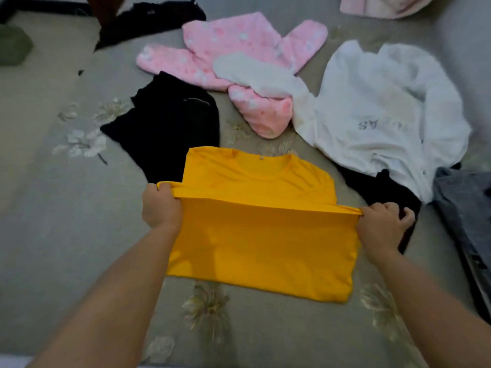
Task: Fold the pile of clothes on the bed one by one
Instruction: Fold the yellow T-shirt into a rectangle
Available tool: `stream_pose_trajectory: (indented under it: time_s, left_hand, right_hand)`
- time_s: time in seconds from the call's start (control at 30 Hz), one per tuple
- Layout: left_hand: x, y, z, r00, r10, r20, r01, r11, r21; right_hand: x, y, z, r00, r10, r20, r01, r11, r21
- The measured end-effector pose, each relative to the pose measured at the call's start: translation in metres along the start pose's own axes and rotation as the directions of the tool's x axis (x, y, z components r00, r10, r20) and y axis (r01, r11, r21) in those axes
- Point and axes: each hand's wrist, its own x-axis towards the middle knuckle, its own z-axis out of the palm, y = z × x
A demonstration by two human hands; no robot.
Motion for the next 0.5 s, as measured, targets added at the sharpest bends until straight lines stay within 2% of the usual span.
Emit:
stream_pose_trajectory:
  time_s: [0.17, 0.3, 0.43, 0.5]
  left_hand:
    - [0.067, 0.028, 0.037, 0.998, 0.05, 0.03, -0.053, 0.987, 0.15]
    - [0.114, 0.048, 0.06, 1.0, 0.025, 0.012, -0.027, 0.974, 0.226]
    - [0.154, 0.07, 0.077, 0.997, -0.046, 0.07, 0.021, 0.946, 0.325]
    - [0.165, 0.077, 0.087, 0.991, -0.087, 0.105, 0.043, 0.932, 0.359]
  right_hand:
    - [0.069, -0.027, 0.033, 0.998, 0.008, 0.061, 0.002, 0.988, -0.154]
    - [0.119, -0.038, 0.066, 0.996, -0.022, 0.085, 0.035, 0.987, -0.158]
    - [0.162, -0.044, 0.088, 0.974, 0.087, 0.209, -0.03, 0.965, -0.261]
    - [0.177, -0.049, 0.096, 0.958, 0.098, 0.27, -0.013, 0.954, -0.3]
